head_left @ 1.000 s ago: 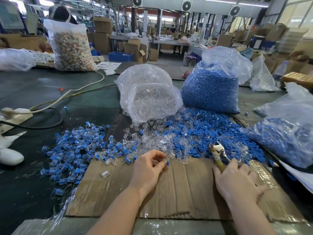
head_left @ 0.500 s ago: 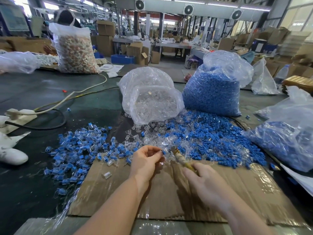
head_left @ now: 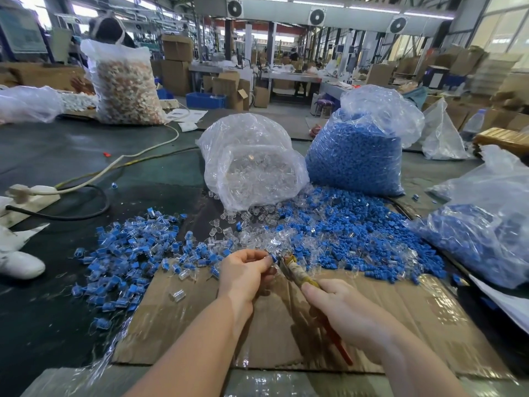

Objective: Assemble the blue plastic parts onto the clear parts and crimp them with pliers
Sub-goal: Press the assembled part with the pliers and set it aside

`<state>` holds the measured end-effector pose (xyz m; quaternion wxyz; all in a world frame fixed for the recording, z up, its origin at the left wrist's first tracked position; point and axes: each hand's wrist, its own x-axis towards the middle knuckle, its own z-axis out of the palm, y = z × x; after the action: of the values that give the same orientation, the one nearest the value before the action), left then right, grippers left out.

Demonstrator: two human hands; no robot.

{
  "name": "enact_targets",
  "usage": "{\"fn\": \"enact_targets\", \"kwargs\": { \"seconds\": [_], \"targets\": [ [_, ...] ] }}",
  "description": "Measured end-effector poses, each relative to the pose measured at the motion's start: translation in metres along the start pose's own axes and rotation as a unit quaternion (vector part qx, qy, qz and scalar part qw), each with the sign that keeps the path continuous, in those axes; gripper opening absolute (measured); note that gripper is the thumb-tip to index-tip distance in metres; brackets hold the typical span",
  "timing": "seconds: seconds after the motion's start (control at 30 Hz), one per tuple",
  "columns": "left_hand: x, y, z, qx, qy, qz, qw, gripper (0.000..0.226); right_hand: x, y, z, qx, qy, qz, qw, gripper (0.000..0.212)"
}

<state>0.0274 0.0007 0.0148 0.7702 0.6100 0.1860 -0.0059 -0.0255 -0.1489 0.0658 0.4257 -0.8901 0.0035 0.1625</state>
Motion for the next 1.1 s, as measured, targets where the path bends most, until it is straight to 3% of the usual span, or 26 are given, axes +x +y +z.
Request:
{"fn": "enact_targets", "kwargs": {
  "seconds": [0.27,0.53,0.73,1.1],
  "targets": [
    [0.002,0.003,0.0,0.012,0.007,0.0,1.0,0.011,-0.001,-0.002,-0.003,-0.015,-0.041,-0.009,0.999,0.028],
    [0.003,0.006,0.0,-0.018,0.006,-0.019,1.0,0.014,0.005,-0.004,-0.003,-0.019,-0.054,-0.002,0.998,0.005],
    [0.001,0.01,-0.001,-0.04,0.021,0.002,0.999,0.011,0.008,-0.004,-0.006,0.01,-0.071,0.048,0.996,0.03],
    [0.002,0.016,-0.001,0.001,0.019,-0.006,1.0,0.009,0.012,-0.002,-0.006,0.001,-0.089,0.062,0.994,0.033]
  ]
}}
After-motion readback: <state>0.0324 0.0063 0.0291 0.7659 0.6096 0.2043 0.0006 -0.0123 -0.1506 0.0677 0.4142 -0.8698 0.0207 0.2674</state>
